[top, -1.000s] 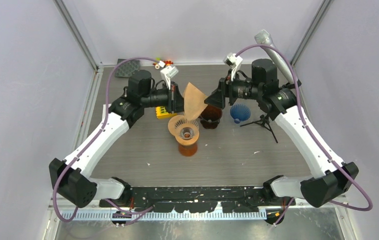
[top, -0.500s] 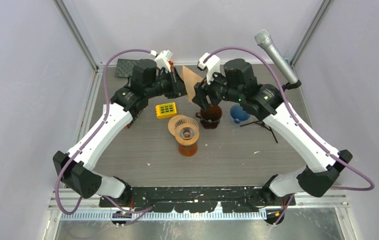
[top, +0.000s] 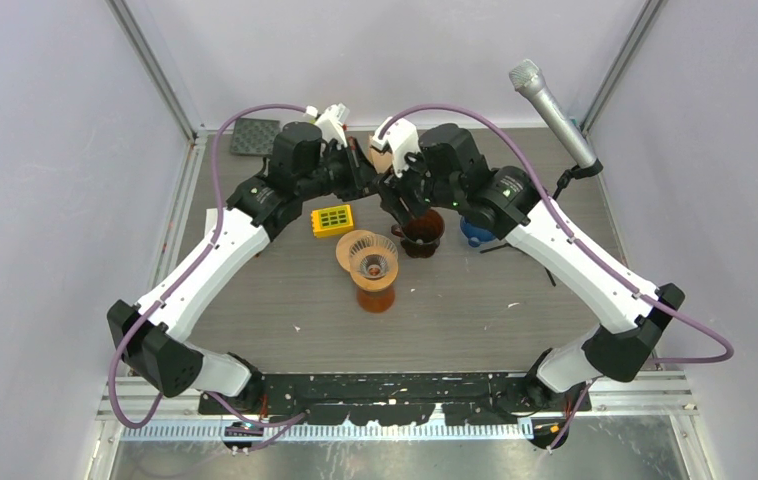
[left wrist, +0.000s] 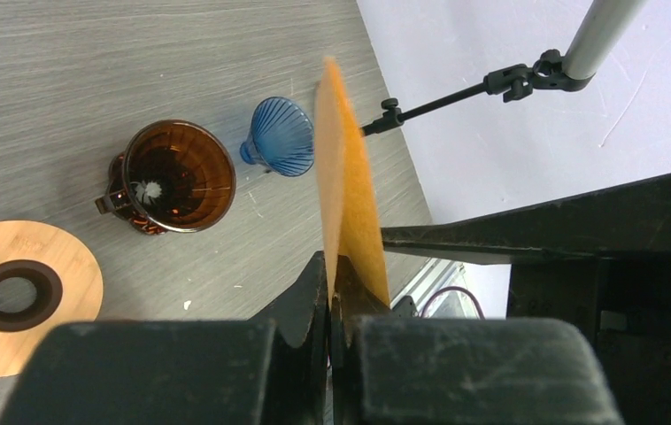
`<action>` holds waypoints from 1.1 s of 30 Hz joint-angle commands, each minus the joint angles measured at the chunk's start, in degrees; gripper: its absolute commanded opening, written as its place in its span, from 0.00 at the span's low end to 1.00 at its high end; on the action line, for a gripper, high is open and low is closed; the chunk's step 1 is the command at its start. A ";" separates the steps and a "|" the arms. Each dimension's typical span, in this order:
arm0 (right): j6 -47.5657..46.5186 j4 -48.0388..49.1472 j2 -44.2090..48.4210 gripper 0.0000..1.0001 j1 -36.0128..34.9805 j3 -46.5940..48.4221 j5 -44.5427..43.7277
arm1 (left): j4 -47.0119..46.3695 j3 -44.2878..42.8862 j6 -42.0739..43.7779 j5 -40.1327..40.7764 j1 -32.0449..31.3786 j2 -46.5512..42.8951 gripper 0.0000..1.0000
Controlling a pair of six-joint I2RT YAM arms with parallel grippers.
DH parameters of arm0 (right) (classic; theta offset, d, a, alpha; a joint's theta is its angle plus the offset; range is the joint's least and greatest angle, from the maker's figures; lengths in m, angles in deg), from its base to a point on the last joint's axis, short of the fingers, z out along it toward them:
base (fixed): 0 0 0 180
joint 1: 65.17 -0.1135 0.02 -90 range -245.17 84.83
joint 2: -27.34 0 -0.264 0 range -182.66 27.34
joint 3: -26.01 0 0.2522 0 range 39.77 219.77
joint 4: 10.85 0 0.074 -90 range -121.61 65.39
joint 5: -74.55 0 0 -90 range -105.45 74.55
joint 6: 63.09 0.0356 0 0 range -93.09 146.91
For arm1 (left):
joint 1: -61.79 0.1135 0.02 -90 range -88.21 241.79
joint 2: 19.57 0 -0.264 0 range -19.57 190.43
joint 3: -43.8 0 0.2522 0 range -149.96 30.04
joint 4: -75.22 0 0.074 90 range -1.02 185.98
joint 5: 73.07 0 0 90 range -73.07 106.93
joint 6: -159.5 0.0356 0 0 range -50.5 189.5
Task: Place the coffee filter in the dripper
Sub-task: Place the coffee filter in the coffee dripper.
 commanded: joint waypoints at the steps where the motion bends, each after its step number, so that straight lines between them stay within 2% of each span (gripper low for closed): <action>1: -1.30 1.08 1.63 0.62 -0.10 2.86 -3.65 | -2.26 0.05 -0.64 0.60 -0.23 -0.27 0.00; 8: -2.60 1.30 3.07 0.57 -0.10 2.09 -5.08 | -2.83 0.44 -0.07 0.67 -0.23 -0.41 0.00; 26: -1.94 1.34 3.72 0.54 0.78 1.52 -4.22 | -4.38 1.56 1.53 -0.43 -0.21 -1.07 0.00; 33: -0.85 2.36 3.19 0.50 0.86 1.60 -9.36 | -5.29 2.17 2.52 -0.61 -0.22 -1.39 0.00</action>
